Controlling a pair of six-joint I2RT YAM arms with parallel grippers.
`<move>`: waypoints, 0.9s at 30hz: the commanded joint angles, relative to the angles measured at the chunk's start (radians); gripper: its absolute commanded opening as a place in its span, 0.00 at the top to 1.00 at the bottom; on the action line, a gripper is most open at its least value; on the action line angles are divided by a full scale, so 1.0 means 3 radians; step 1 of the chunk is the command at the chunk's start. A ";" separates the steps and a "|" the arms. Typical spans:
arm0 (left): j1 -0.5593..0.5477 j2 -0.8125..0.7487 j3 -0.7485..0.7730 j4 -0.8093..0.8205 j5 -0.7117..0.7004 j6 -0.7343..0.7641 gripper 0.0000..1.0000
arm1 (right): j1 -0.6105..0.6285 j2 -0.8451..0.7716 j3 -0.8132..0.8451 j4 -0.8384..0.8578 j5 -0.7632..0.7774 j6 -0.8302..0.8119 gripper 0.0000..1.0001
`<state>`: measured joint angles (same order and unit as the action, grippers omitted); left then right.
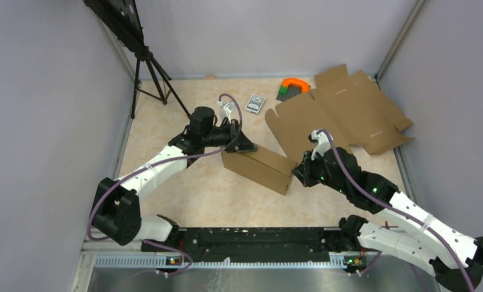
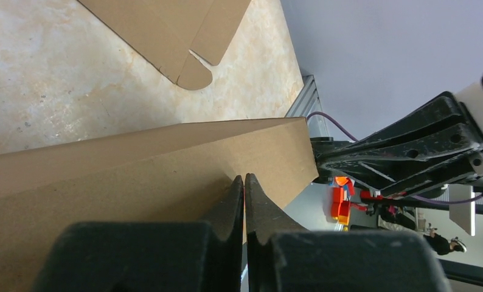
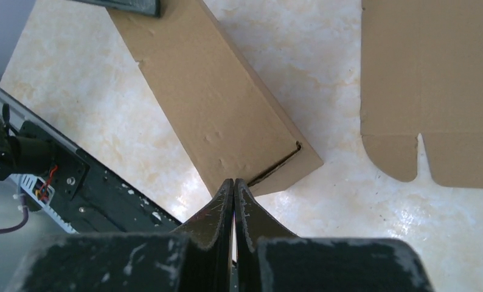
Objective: Fold the paper box
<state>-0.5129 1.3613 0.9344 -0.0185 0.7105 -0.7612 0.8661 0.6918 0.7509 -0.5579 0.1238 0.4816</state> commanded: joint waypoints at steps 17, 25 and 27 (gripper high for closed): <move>-0.0017 0.0041 0.0072 0.0077 -0.0026 0.0029 1.00 | -0.0020 0.0067 -0.0105 -0.0079 -0.0020 0.0021 1.00; -0.0021 0.0062 0.0117 -0.0020 -0.0006 0.0037 1.00 | -0.0024 0.0247 0.0724 -0.0212 0.0094 -0.0282 1.00; -0.0027 0.0063 0.0122 -0.0029 -0.0008 0.0034 1.00 | -0.0023 0.0273 0.0738 -0.0181 0.0084 -0.0291 1.00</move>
<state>-0.5137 1.3685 0.9367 -0.0265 0.7097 -0.7609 0.8661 0.7540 0.9150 -0.6395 0.1398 0.4301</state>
